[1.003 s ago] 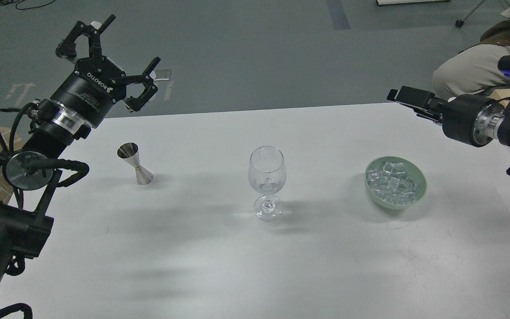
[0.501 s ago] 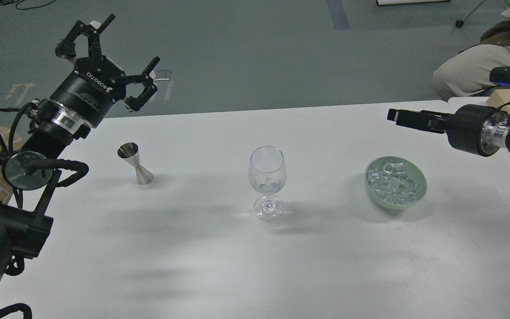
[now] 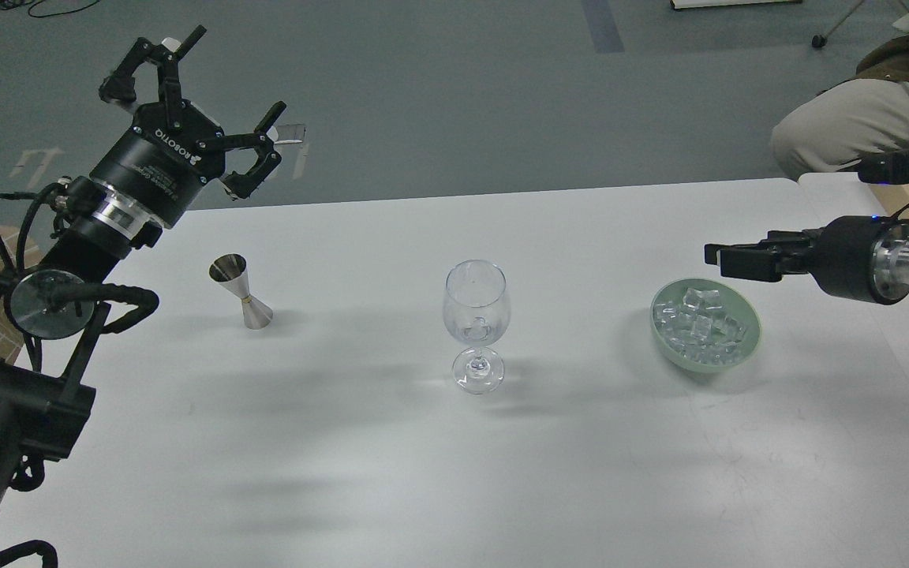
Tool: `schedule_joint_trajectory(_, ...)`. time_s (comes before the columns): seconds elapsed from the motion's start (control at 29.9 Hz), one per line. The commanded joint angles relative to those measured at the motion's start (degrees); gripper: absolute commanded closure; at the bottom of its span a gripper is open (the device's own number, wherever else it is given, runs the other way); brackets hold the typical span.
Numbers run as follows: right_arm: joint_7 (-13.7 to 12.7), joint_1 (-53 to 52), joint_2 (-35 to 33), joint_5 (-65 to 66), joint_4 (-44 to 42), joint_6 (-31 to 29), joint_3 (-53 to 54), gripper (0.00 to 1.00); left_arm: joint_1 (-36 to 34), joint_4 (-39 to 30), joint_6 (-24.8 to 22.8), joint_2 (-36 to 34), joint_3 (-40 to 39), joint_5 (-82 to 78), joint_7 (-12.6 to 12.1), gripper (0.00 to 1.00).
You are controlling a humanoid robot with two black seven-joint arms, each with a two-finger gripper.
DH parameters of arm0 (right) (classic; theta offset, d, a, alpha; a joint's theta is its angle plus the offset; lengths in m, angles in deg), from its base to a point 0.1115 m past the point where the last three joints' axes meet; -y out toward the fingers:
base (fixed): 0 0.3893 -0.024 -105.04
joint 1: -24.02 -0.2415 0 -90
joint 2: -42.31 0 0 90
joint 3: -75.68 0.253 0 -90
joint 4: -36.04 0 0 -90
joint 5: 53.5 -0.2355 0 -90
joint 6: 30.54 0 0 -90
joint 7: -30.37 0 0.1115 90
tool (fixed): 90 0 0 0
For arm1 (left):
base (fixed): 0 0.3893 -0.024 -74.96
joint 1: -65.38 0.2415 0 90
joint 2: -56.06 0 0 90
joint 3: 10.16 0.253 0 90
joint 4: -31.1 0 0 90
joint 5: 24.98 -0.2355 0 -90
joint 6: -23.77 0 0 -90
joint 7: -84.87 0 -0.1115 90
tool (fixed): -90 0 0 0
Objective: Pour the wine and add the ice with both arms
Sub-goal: 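Lower the right gripper into the bowl and pinch an ice cube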
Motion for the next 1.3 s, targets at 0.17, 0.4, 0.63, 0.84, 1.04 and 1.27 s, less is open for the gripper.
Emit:
schedule_joint_trajectory(0.17, -0.29, 2.91, 2.42, 3.61, -2.56, 0.36, -0.16, 0.03, 0.10, -0.01, 0.08, 0.11, -0.05, -0.03, 0.09, 0.02)
schedule_joint_trajectory(0.4, -0.29, 3.00, 5.84, 4.67, -4.15, 0.45, -0.07, 0.07, 0.01, -0.10, 0.08, 0.11, -0.14, 0.06, 0.09, 0.02)
schedule_joint_trajectory(0.63, -0.29, 3.79, 6.99, 7.31, -4.41, 0.45, -0.16, 0.18, 0.01, -0.10, 0.17, 0.02, -0.14, 0.06, 0.09, 0.02)
schedule_joint_trajectory(0.84, -0.29, 4.23, 8.39, 7.40, -7.31, 0.36, -0.68, 0.26, 0.01, -0.19, 0.17, 0.11, -0.23, 0.06, 0.09, 0.02)
schedule_joint_trajectory(1.04, -0.29, 4.41, 10.07, 7.40, -8.37, 0.36, -1.38, 0.29, 0.01, -0.19, 0.26, 0.02, -0.23, 0.06, 0.09, 0.02)
schedule_joint_trajectory(1.27, -0.29, 4.41, 11.21, 7.48, -9.07, 0.36, -1.83, 0.30, 0.01, -0.19, 0.26, 0.02, -0.23, 0.06, 0.09, 0.02)
